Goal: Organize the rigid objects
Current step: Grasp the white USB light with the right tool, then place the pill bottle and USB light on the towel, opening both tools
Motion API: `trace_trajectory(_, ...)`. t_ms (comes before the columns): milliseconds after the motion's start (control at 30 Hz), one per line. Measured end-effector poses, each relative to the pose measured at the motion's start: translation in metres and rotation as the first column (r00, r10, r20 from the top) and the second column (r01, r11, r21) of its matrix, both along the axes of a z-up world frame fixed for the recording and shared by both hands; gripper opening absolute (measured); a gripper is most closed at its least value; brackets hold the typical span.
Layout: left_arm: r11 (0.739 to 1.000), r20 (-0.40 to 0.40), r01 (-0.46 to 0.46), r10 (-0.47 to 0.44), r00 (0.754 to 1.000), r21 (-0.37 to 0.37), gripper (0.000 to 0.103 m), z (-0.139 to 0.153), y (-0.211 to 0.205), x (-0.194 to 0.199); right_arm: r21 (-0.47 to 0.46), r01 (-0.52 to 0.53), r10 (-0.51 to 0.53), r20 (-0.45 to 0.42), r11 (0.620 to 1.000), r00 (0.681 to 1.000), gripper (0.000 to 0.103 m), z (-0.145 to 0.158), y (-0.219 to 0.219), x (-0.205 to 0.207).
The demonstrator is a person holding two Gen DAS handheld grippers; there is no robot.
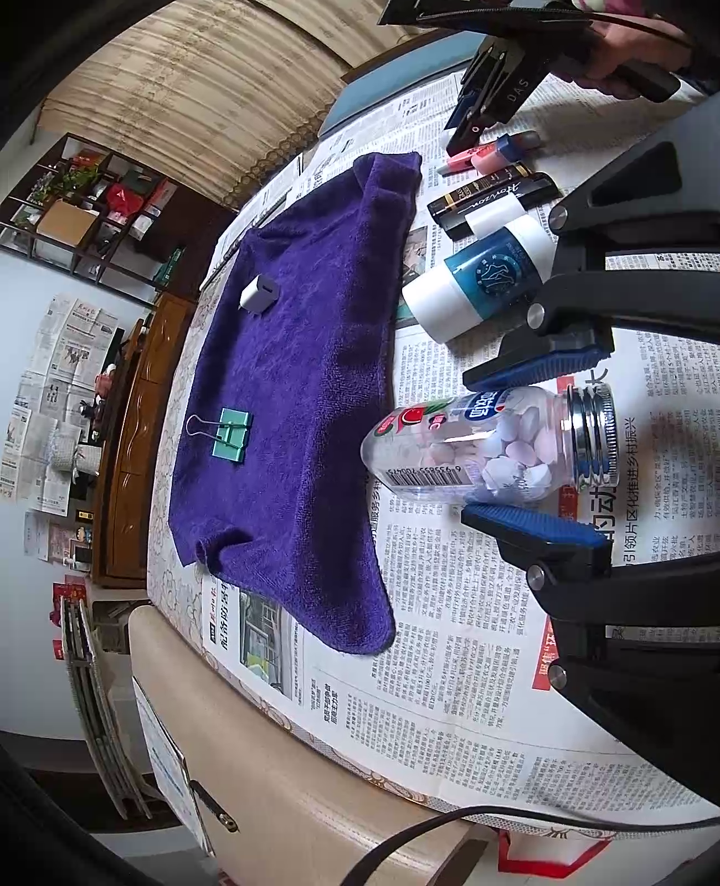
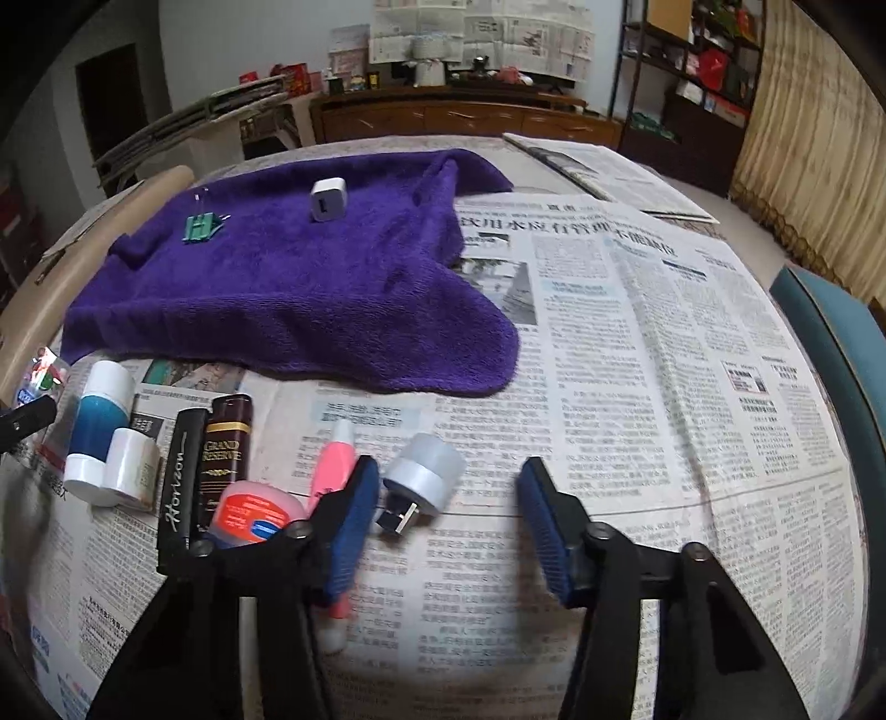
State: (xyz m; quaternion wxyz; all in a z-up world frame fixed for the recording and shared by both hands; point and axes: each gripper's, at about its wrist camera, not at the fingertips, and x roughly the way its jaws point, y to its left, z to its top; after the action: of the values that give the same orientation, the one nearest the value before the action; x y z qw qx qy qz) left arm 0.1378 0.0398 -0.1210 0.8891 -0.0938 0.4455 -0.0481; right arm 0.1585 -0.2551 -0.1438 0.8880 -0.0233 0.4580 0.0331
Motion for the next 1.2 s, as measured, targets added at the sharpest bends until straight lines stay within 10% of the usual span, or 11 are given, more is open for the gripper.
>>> trace_trajectory(67,1.000,0.001,-0.001,0.001,1.000,0.000,0.040,0.000,0.001,-0.001,0.004,-0.012,0.012,0.011,1.000,1.000,0.029,0.001,0.003,0.000)
trace_trajectory(1200,1.000,0.061,0.024,-0.025,0.998,0.017,0.040,0.064,0.006,0.047,0.120,-0.062,0.054,0.065,0.991,0.996,0.029,0.056,0.000,0.020)
